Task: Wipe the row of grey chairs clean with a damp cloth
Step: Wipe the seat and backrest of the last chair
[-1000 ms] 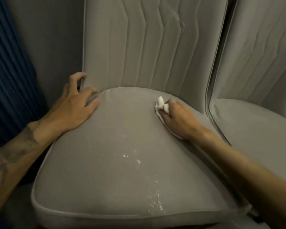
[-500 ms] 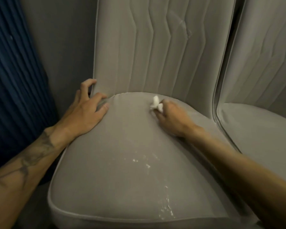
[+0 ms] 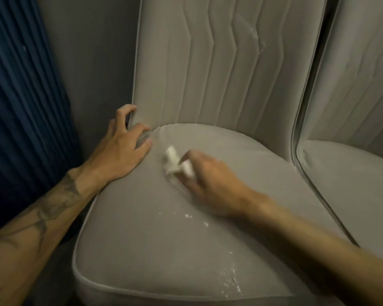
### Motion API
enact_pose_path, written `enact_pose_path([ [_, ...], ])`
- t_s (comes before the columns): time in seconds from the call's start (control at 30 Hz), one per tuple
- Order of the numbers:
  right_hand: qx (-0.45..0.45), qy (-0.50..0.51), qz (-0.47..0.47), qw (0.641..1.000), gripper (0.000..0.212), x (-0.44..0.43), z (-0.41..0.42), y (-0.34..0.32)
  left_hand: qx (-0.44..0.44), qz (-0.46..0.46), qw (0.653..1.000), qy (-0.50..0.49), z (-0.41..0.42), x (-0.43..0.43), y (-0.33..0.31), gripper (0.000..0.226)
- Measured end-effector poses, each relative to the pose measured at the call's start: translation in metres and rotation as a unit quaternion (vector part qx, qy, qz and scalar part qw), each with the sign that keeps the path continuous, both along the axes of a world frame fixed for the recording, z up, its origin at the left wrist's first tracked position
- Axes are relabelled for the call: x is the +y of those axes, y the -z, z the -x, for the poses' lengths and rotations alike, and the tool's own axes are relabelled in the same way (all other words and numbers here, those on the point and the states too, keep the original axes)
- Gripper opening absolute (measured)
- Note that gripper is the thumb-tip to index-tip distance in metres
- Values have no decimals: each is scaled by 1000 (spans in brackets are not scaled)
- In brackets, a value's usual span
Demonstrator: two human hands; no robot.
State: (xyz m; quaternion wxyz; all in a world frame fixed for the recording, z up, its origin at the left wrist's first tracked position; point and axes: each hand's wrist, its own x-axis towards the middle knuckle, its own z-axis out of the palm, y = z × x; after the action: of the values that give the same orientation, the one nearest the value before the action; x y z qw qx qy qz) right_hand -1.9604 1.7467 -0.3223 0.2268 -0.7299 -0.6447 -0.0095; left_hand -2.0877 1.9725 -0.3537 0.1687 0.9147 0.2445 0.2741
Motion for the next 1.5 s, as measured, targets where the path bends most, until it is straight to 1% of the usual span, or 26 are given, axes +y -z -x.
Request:
enact_pose_path([
  [0.07, 2, -130, -4, 991, 29, -13, 31, 1, -3, -4, 1000, 1, 0, 1, 1, 39],
  [0.13, -9, -154, 22, 988, 26, -12, 24, -4, -3, -5, 1000, 1, 0, 1, 1, 40],
  [0.2, -24, -78, 37, 996, 29, 5, -3, -12, -1, -5, 1000, -1, 0, 0, 1, 39],
  [0.3, -23, 103, 78, 991, 37, 37, -36, -21, 2, -1, 1000, -2, 1, 0, 1, 38],
  [0.33, -20, 116, 79, 990, 36, 43, -33, -18, 1, 0, 1000, -2, 1, 0, 1, 37],
  [0.4, -11, 49, 49, 998, 32, 39, -9, -7, -4, -1, 1000, 0, 0, 1, 1, 36],
  [0.43, -7, -21, 19, 1000, 30, 30, 8, -3, -8, -1, 1000, 1, 0, 1, 2, 35],
  [0.5, -7, -160, -6, 987, 24, 8, 33, 2, -13, 2, 1000, 0, -1, 2, 3, 34],
  [0.53, -10, -190, -1, 982, 22, 3, 31, 3, -15, -1, 1000, 0, -1, 2, 3, 35],
  [0.57, -15, -187, 4, 982, 22, 2, 21, 1, -17, -4, 1000, 1, -1, 2, 3, 36],
  [0.6, -25, -155, 10, 988, 23, 5, 7, -2, -19, -7, 1000, 3, -1, 2, 2, 37],
  [0.67, -35, -38, 39, 998, 29, 22, -25, -9, -23, -12, 1000, 4, 0, 2, 2, 38],
  [0.73, -37, 78, 79, 993, 36, 43, -48, -18, -24, -14, 1000, 4, 1, 2, 1, 39],
  [0.8, -41, 117, 90, 988, 39, 58, -46, -15, -23, -14, 1000, 6, 1, 1, -1, 37],
  [0.83, -38, 97, 79, 991, 38, 61, -34, -12, -22, -15, 1000, 8, 2, 2, -2, 37],
  [0.9, -19, -19, 30, 999, 34, 52, 4, -5, -18, -13, 1000, 8, 4, 2, -5, 37],
  [0.97, 0, -149, 4, 989, 30, 33, 38, -2, -5, -13, 1000, 17, 7, 4, -8, 38],
  [1.0, 4, -181, 18, 983, 28, 30, 42, -4, 5, -17, 1000, 21, 9, 5, -10, 38],
  [1.07, -9, -165, 47, 985, 26, 37, 32, -11, 26, -26, 999, 34, 13, 8, -11, 40],
  [1.17, -28, -21, 77, 996, 33, 68, 6, -23, 35, -38, 998, 46, 17, 11, -12, 36],
  [1.23, -29, 22, 78, 996, 35, 80, 8, -21, 29, -39, 998, 48, 18, 12, -12, 33],
  [1.3, -18, -55, 45, 997, 30, 71, 30, -12, 31, -32, 997, 55, 18, 14, -9, 36],
  [1.37, -11, -173, 19, 985, 24, 46, 57, -5, 33, -25, 998, 57, 18, 16, -6, 38],
  [1.4, -12, -215, 27, 976, 23, 35, 67, -6, 30, -26, 998, 57, 17, 16, -5, 38],
  [1.43, -15, -235, 42, 971, 22, 29, 69, -8, 26, -28, 998, 58, 17, 16, -4, 38],
  [1.5, -16, -221, 55, 974, 22, 38, 66, -17, 24, -17, 998, 58, 16, 17, -4, 37],
])
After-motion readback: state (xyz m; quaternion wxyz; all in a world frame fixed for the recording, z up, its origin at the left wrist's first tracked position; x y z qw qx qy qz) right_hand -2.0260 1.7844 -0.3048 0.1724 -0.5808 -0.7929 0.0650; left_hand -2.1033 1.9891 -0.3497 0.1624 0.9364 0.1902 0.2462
